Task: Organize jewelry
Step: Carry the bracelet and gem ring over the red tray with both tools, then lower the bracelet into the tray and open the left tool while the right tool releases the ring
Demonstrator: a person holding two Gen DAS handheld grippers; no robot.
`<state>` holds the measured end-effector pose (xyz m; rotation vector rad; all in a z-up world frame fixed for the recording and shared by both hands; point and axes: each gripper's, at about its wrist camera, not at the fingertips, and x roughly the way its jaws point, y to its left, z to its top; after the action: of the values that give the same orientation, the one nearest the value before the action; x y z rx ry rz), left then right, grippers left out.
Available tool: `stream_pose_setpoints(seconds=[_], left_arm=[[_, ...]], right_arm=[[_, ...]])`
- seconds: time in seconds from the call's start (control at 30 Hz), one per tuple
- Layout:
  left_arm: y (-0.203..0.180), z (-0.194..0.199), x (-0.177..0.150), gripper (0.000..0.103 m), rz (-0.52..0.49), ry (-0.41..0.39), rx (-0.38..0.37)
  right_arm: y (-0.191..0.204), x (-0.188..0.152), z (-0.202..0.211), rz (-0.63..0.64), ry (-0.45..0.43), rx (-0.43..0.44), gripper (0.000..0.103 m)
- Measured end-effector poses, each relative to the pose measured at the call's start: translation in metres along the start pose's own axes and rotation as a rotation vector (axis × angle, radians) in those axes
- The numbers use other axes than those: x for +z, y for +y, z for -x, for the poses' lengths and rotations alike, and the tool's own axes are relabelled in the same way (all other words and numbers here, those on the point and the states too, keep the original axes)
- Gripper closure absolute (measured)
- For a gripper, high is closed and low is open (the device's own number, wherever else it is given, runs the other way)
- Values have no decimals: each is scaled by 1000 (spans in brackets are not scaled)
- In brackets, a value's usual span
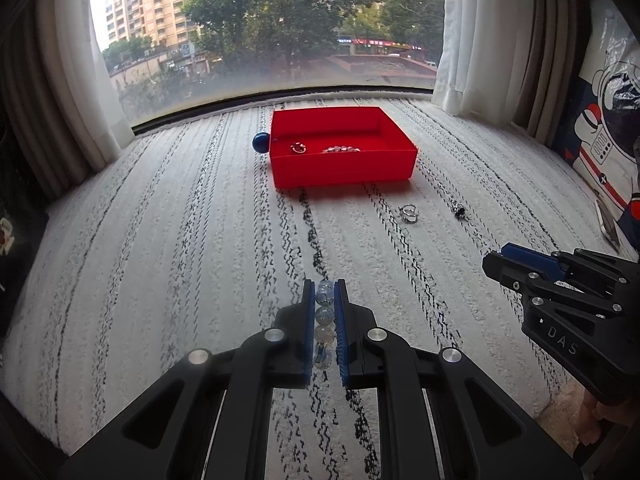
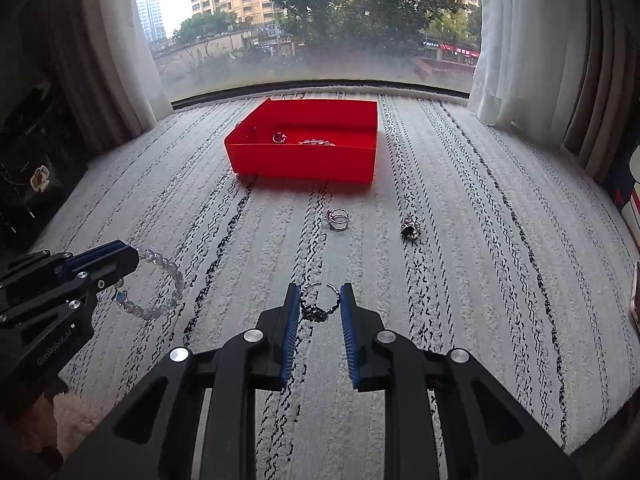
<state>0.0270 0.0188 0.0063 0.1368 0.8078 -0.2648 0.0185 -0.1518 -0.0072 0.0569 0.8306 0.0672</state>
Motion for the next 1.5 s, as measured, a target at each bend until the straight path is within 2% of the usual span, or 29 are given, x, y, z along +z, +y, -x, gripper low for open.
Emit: stream_pose_setpoints(seconds=[0.13, 0.27, 0.4, 0.63, 0.8, 0.97, 1.17, 1.5], left_arm=[[0, -4, 10, 94, -2, 2, 4], [1, -8, 38, 94, -4, -19, -11], [7, -21, 78, 94, -14, -19, -55], [18, -66, 150, 94, -30, 25, -78], [24, -108, 188, 94, -29, 67, -91], [32, -155, 209, 94, -24, 113, -64], [41, -207, 208, 94, -14, 177, -24], [39, -230, 207, 94, -31, 178, 0]], right_arm=[[-2, 9, -2, -4, -2, 14, 82], [-2, 37, -3, 12, -21, 18, 83], [-4, 82, -16, 18, -22, 48, 83], [-6, 168, -56, 25, 18, 67, 82], [-7, 204, -104, 16, 90, 63, 82], [-16, 216, -154, -13, 161, 55, 82], [-27, 219, -198, -40, 222, 47, 83], [-34, 214, -231, -49, 271, 27, 82]])
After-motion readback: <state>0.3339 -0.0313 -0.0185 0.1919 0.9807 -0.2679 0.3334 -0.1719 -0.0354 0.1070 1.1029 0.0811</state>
